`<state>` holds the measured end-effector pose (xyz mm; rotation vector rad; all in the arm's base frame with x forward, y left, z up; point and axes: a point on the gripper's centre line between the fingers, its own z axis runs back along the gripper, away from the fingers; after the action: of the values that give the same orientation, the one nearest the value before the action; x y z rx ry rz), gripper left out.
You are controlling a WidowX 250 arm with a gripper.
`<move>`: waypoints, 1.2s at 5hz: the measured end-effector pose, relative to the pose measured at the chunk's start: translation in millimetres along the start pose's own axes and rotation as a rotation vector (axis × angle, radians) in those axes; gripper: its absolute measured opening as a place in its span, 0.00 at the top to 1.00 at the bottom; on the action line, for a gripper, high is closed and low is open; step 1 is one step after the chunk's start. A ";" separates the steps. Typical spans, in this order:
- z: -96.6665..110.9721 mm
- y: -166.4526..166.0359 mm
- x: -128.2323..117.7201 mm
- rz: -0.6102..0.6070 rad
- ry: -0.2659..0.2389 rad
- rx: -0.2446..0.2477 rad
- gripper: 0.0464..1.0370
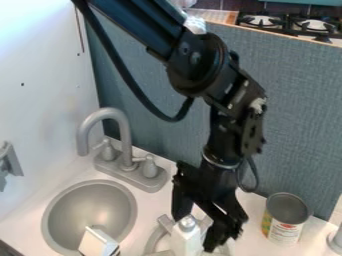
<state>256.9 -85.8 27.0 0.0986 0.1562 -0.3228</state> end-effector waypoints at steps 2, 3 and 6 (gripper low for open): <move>-9.8 23.9 14.2 -0.011 0.017 0.011 0.04; -27.1 33.6 20.0 -0.012 0.069 0.002 0.04; -62.7 43.1 34.0 -0.009 0.116 -0.035 0.09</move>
<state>294.1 -48.0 -37.3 0.0821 0.2771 -0.3238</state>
